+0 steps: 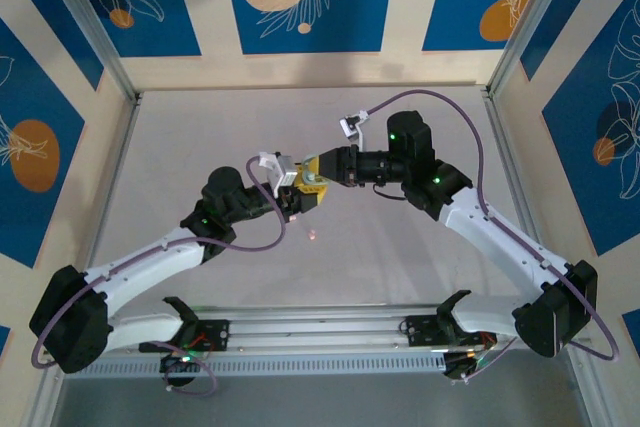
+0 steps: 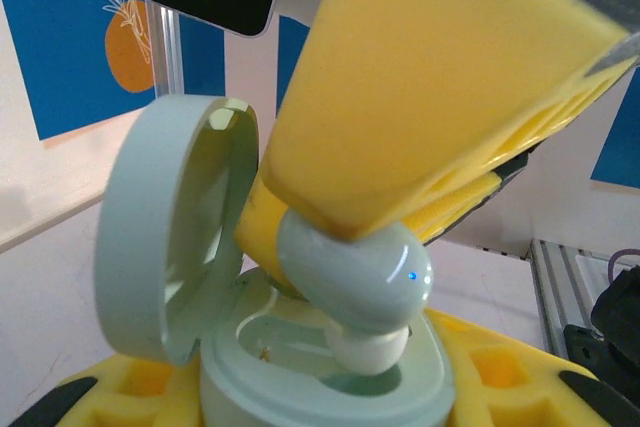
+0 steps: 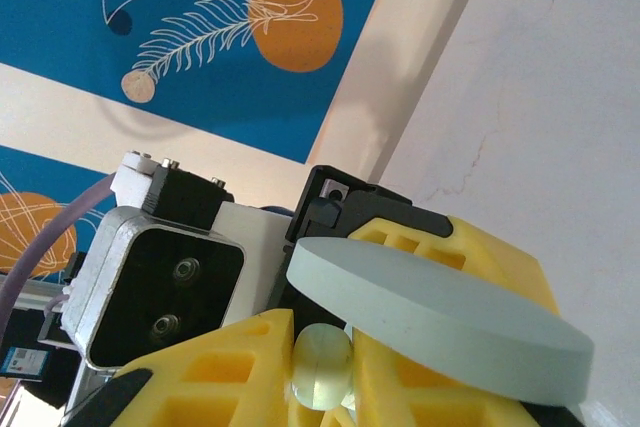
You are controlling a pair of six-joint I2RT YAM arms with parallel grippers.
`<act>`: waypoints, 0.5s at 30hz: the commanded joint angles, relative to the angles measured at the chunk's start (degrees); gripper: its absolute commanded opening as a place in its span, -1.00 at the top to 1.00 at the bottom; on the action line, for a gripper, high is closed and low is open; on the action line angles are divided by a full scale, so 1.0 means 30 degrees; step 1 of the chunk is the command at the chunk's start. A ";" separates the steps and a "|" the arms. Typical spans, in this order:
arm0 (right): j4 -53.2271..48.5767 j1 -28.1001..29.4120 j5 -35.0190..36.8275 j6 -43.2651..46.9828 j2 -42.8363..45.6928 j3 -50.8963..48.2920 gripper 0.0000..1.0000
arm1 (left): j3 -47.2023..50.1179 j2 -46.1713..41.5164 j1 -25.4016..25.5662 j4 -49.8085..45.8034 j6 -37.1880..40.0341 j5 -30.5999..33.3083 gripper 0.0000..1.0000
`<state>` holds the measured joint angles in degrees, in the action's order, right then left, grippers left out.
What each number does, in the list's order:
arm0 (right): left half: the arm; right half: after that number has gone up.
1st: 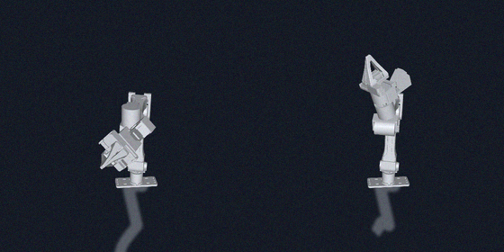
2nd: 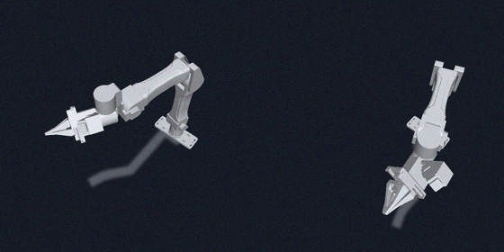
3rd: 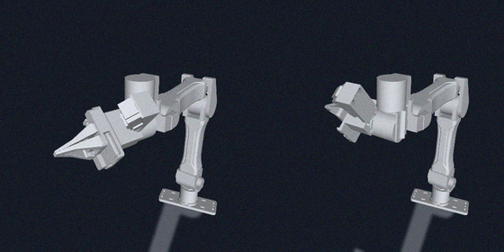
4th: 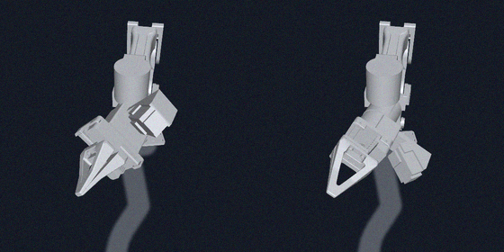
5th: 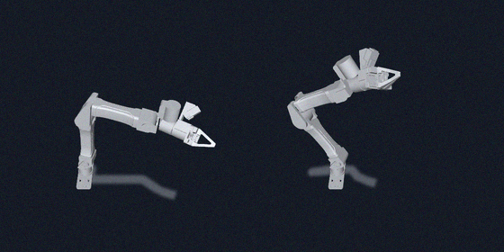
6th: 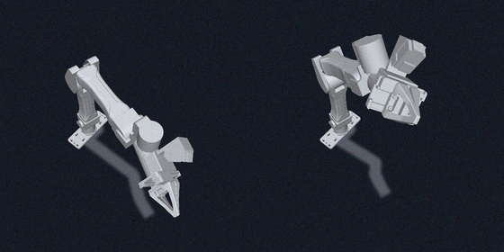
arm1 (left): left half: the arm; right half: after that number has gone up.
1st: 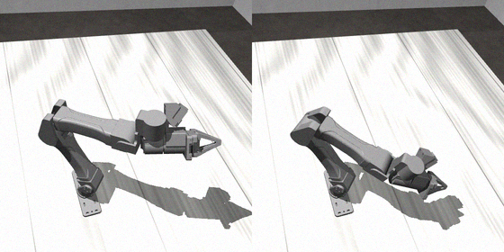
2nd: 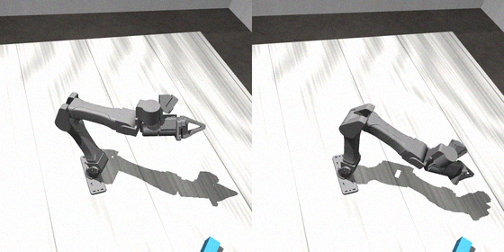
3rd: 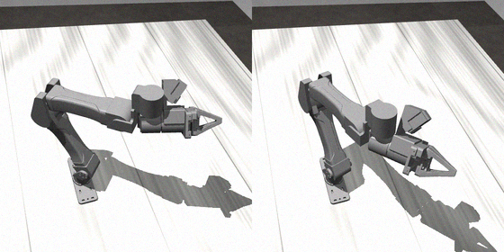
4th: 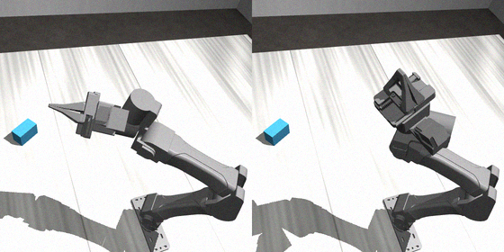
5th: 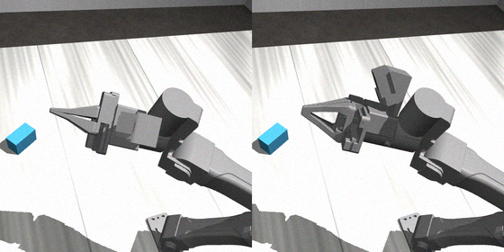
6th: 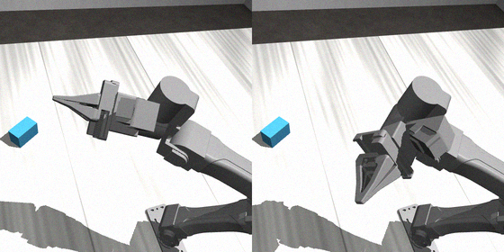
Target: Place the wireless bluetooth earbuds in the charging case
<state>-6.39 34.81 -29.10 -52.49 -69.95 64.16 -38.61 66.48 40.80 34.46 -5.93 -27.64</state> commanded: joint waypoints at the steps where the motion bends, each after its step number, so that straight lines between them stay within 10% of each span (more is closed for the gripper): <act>1: 0.0358 0.0180 0.0828 0.0223 -0.0039 0.0234 0.54 | -0.0138 -0.0158 0.0171 0.0848 -0.0273 -0.0243 0.26; 15: -0.4131 0.1112 0.2755 0.3561 -0.0500 0.1884 0.49 | -0.0065 -0.0376 0.0171 0.1999 -0.1025 0.0434 0.27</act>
<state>-13.19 37.58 -22.83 -45.08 -70.78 68.42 -38.59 66.50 40.82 35.22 -8.47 -26.92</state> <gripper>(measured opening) 0.254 0.370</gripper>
